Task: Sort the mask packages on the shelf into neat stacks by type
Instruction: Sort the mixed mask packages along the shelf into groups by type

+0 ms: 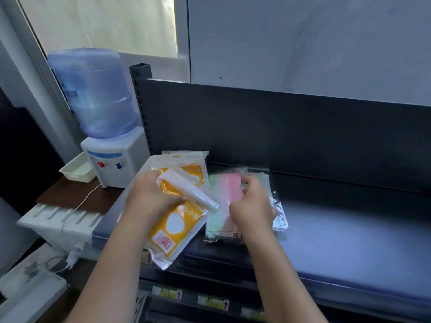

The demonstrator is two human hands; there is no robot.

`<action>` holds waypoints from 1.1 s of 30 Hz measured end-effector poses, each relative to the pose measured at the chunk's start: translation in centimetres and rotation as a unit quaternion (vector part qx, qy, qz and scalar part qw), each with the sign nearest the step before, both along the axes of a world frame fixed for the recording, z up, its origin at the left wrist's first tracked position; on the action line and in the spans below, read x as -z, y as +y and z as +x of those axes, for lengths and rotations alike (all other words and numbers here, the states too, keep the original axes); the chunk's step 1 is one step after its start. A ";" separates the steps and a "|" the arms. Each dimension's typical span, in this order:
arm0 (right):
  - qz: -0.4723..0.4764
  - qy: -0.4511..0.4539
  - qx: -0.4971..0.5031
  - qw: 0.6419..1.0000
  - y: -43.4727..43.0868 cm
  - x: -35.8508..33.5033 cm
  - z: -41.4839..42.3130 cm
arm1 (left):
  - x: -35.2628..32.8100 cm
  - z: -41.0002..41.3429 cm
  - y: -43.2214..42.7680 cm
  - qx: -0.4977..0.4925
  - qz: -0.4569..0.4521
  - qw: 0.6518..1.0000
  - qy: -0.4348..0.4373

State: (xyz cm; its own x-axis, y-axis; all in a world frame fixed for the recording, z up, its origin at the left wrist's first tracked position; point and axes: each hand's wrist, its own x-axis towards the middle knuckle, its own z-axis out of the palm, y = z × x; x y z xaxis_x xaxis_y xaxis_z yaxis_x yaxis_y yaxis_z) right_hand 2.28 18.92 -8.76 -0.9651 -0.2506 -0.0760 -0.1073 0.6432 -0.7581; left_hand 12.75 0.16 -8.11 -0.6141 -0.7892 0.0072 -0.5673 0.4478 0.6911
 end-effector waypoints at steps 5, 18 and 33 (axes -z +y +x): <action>-0.179 -0.009 0.046 0.983 1.8 -0.8 -0.9 | -0.6 -0.6 -0.2 -0.049 0.138 0.974 0.175; -0.458 -0.181 0.076 0.867 8.7 0.3 -2.7 | -0.6 -3.7 3.4 -0.060 0.294 0.848 0.437; -0.533 -0.187 0.069 0.822 24.6 -0.2 -7.3 | -0.4 -12.8 18.0 -0.018 0.383 0.800 0.462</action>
